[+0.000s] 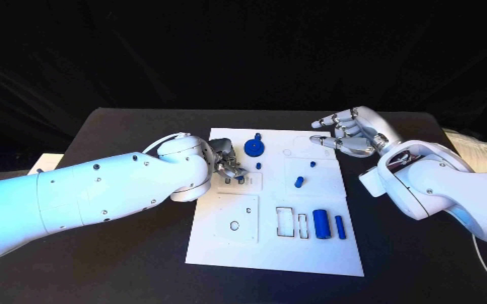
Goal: Assemble the parts on the task board
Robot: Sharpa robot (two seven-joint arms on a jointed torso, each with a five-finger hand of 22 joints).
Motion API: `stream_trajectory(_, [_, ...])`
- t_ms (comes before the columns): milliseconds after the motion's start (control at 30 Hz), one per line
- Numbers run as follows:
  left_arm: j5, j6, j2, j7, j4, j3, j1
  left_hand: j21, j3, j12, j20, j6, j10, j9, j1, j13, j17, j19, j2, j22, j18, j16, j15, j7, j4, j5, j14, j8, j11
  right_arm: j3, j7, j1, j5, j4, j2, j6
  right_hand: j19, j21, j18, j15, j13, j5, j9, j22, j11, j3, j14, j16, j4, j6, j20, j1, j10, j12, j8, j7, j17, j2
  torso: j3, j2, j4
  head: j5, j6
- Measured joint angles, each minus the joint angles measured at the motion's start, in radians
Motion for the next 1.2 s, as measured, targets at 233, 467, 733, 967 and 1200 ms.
stream_trajectory(233, [-0.007,0.019,0.002,-0.002,0.001,0.001,0.0,0.0,0.006,0.0,0.0,0.0,0.0,0.0,-0.003,0.0,0.0,0.0,-0.001,0.0,0.0,0.0,0.0,0.0,-0.006,0.0,0.0,0.003,0.0,0.0,0.0,0.0,0.0,0.0,0.001,0.003,0.0,0.0,0.0,0.0,0.0,0.0,0.0,0.0,0.0,0.0,0.0,0.0,0.0,0.0,0.0,0.0,0.0,0.0,0.0,0.0,0.0,0.0,-0.0002,0.0,0.0007,-0.001,-0.002])
stream_trajectory(467, [-0.004,0.047,0.004,-0.002,-0.001,0.002,0.001,0.0,0.011,0.0,0.0,0.0,0.0,0.002,-0.008,0.0,0.0,0.0,-0.003,0.0,0.0,0.0,0.0,0.0,-0.005,0.0,0.0,0.003,0.0,0.0,0.0,0.0,0.0,0.0,0.001,0.005,0.0,0.0,0.0,0.0,-0.002,0.0,0.0,0.0,-0.001,0.0,0.0,0.0,0.0,0.0,0.0,0.0,0.001,0.0,0.0,0.0,0.0,0.0,-0.0004,0.0,0.0008,0.0,-0.004])
stream_trajectory(733, [0.012,0.069,0.004,-0.002,-0.004,0.004,0.002,0.0,0.018,0.0,0.0,0.002,0.0,0.005,-0.021,0.0,0.0,0.0,-0.003,0.001,0.0,0.0,0.0,0.002,-0.013,0.0,0.0,0.004,0.0,0.0,0.0,-0.002,0.0,-0.005,0.007,0.005,0.0,0.0,0.0,0.0,-0.014,0.0,-0.001,-0.002,-0.002,-0.003,0.0,0.0,0.003,0.0,0.0,-0.005,0.002,0.0,0.0,0.0,0.001,-0.005,-0.0009,0.0,0.0006,0.001,-0.005])
stream_trajectory(967, [0.021,0.077,0.005,-0.002,-0.007,0.005,0.004,0.0,0.021,0.0,0.0,0.002,0.0,0.004,-0.02,0.0,0.0,0.0,-0.003,0.001,0.0,0.0,0.0,0.002,-0.015,-0.004,0.0,0.004,0.0,0.0,0.001,-0.003,0.0,-0.007,0.009,0.005,0.0,-0.001,0.0,0.0,-0.014,0.0,-0.001,-0.002,-0.002,-0.003,0.0,0.0,0.003,0.0,0.0,-0.005,0.002,0.0,0.0,0.0,0.001,-0.005,-0.0006,0.0,0.0007,0.0,-0.007])
stream_trajectory(1200, [0.028,0.084,0.009,-0.002,-0.014,0.006,0.005,0.0,0.027,0.0,0.0,0.006,0.0,0.008,-0.019,-0.004,0.0,0.0,-0.004,0.001,0.0,0.0,0.0,0.001,-0.014,-0.007,0.0,0.005,0.0,0.0,0.001,-0.004,0.0,-0.007,0.009,0.005,0.0,-0.003,0.0,0.0,-0.013,0.0,-0.001,-0.002,-0.002,-0.003,0.0,0.0,0.003,0.0,0.0,-0.005,0.002,0.0,0.0,0.0,0.001,-0.005,-0.0004,0.0,0.0008,0.0,-0.008])
